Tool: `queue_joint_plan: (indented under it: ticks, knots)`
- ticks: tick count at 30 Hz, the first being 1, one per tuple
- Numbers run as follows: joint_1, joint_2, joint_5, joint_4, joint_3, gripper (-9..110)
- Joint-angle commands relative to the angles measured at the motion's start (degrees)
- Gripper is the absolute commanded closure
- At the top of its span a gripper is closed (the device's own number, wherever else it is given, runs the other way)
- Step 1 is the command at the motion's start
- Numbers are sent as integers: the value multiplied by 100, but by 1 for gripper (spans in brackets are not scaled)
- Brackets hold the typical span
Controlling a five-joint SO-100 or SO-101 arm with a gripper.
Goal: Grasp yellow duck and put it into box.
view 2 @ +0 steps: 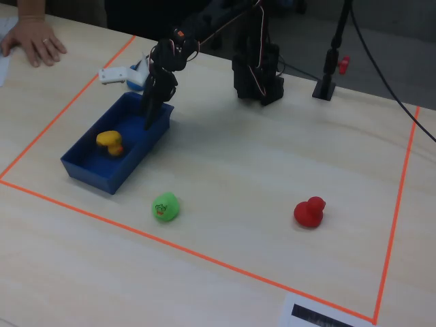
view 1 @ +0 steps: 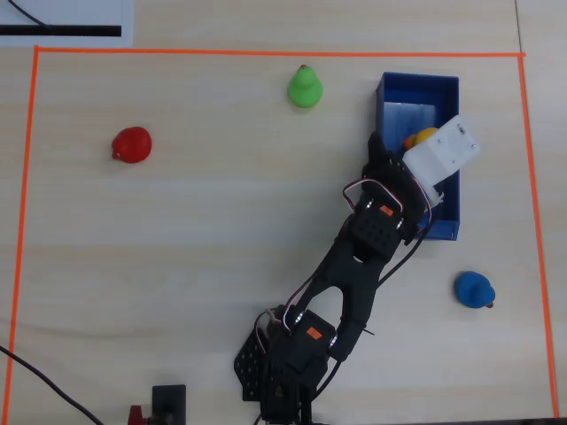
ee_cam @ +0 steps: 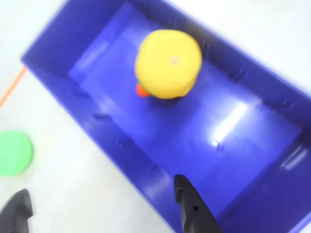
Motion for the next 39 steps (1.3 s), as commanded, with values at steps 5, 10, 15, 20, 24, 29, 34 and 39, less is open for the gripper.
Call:
queue_joint_plan:
  ticks: [5, 10, 15, 20, 24, 29, 34, 39]
  knots:
    - [-1784, 2909, 589, 1951, 1248, 101]
    - [-3876, 6029, 888, 2927, 3727, 101]
    - [-4201, 7515, 606, 3305, 5212, 101]
    - [-3929, 8534, 114, 3981, 5906, 101]
    - [-3955, 8534, -53, 4184, 5906, 101]
    - [-3955, 8534, -70, 4184, 5906, 95]
    - [-3955, 8534, -79, 4184, 5906, 95]
    - [-3955, 8534, -79, 4184, 5906, 95]
